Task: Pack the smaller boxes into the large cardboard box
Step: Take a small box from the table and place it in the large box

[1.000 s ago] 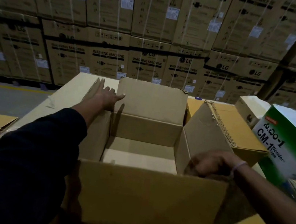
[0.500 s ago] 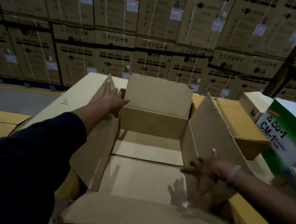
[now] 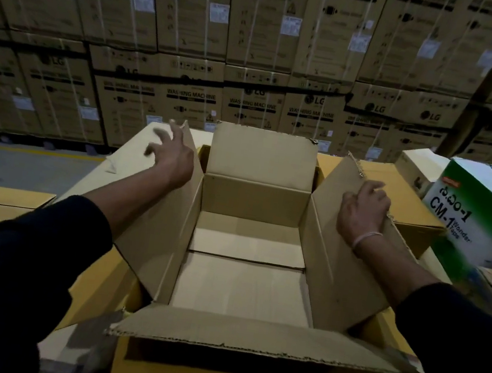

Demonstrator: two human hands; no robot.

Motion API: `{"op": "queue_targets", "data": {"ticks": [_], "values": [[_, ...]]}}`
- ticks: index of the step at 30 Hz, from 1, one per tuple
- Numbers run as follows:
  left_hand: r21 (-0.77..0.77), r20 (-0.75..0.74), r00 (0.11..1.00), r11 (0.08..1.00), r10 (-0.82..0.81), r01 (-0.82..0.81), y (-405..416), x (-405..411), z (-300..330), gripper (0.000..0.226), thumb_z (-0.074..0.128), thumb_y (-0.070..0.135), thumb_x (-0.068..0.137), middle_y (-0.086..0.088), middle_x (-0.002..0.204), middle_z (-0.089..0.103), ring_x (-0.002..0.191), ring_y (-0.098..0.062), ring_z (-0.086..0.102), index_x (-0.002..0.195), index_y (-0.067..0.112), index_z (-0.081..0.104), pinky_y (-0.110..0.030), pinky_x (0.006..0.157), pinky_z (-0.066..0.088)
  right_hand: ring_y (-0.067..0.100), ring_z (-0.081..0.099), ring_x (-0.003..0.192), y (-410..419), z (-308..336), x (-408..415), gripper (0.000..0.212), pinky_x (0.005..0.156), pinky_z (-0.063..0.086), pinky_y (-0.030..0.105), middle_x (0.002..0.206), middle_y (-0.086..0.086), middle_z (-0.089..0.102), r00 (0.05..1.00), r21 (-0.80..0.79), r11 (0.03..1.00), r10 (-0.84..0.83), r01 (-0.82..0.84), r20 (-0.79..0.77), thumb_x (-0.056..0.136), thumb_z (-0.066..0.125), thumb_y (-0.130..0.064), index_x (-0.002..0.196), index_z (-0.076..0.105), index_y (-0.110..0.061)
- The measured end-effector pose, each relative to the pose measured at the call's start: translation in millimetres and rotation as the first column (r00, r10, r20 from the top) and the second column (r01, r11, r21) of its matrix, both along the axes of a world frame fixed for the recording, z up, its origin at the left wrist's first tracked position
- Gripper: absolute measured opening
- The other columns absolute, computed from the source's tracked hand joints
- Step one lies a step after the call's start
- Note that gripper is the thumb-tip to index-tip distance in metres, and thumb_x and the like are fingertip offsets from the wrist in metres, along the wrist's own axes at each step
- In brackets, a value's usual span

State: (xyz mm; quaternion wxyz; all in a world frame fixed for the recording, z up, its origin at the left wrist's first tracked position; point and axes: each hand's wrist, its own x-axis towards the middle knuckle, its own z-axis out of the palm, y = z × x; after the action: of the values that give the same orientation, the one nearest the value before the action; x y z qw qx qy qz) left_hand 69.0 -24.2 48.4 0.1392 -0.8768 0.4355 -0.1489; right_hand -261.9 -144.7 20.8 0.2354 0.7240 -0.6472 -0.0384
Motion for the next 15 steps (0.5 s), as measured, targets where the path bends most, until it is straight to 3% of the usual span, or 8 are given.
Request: {"op": "queue_targets", "data": {"ticks": [1, 3, 5, 9, 13, 15], "values": [[-0.012, -0.011, 1.0, 1.0, 0.005, -0.005, 3.6, 1.6, -1.5, 0.044, 0.048, 0.017, 0.105, -0.034, 0.163, 0.006, 0.134, -0.055, 0.042, 0.147, 0.002, 0.049, -0.05, 0.081, 0.057, 0.041, 0.052, 0.122, -2.7, 1.4, -1.2, 0.043, 0.095, 0.046, 0.042, 0.148, 0.032, 0.034, 1.0, 0.001, 1.0, 0.002, -0.002, -0.006, 0.107, 0.036, -0.029, 0.141, 0.056, -0.012], [-0.02, -0.031, 0.999, 1.0, -0.016, 0.016, 10.0, 10.2, -5.5, 0.044, 0.05, 0.021, 0.106, -0.034, 0.152, 0.028, 0.11, -0.04, 0.062, 0.145, 0.002, 0.051, -0.036, 0.063, 0.052, 0.037, 0.056, 0.115, -9.4, 4.9, -4.4, 0.039, 0.091, 0.049, 0.04, 0.139, 0.025, 0.042, 1.0, 0.015, 1.0, 0.007, -0.007, 0.03, 0.107, 0.039, -0.027, 0.138, 0.058, -0.013], [-0.055, -0.082, 0.996, 0.998, -0.042, 0.038, 16.3, 19.7, -7.9, 0.044, 0.056, 0.028, 0.104, -0.028, 0.141, 0.04, 0.103, -0.034, 0.065, 0.141, 0.005, 0.055, -0.037, 0.068, 0.055, 0.036, 0.056, 0.115, -14.5, 7.3, -6.9, 0.036, 0.091, 0.051, 0.043, 0.138, 0.022, 0.041, 0.994, 0.033, 0.999, 0.001, -0.004, 0.111, 0.107, 0.042, -0.026, 0.138, 0.058, -0.014], [-0.089, -0.14, 0.987, 0.994, -0.074, 0.062, 23.1, 27.8, -9.6, 0.054, 0.065, 0.042, 0.098, -0.023, 0.136, 0.043, 0.103, -0.035, 0.066, 0.139, 0.008, 0.055, -0.043, 0.083, 0.06, 0.036, 0.054, 0.12, -13.9, 8.0, -11.7, 0.037, 0.096, 0.052, 0.045, 0.14, 0.019, 0.038, 0.98, 0.072, 0.997, -0.001, -0.014, 0.199, 0.107, 0.049, -0.029, 0.141, 0.055, -0.017], [-0.092, -0.182, 0.981, 0.994, -0.071, 0.055, 25.6, 27.1, -7.6, 0.057, 0.068, 0.046, 0.096, -0.021, 0.134, 0.044, 0.106, -0.034, 0.064, 0.138, 0.01, 0.056, -0.043, 0.085, 0.058, 0.035, 0.054, 0.118, -11.7, 7.4, -15.3, 0.041, 0.094, 0.054, 0.044, 0.139, 0.019, 0.038, 0.984, 0.07, 0.997, 0.012, -0.025, 0.18, 0.104, 0.053, -0.034, 0.142, 0.053, -0.018], [-0.07, -0.175, 0.983, 0.996, -0.059, 0.047, 24.1, 24.7, -5.8, 0.061, 0.07, 0.047, 0.093, -0.021, 0.138, 0.042, 0.108, -0.033, 0.063, 0.14, 0.011, 0.054, -0.04, 0.083, 0.056, 0.034, 0.052, 0.117, -8.1, 6.5, -11.1, 0.043, 0.096, 0.052, 0.044, 0.137, 0.02, 0.039, 0.995, 0.037, 0.999, 0.007, -0.011, 0.101, 0.102, 0.051, -0.035, 0.14, 0.053, -0.016]]}}
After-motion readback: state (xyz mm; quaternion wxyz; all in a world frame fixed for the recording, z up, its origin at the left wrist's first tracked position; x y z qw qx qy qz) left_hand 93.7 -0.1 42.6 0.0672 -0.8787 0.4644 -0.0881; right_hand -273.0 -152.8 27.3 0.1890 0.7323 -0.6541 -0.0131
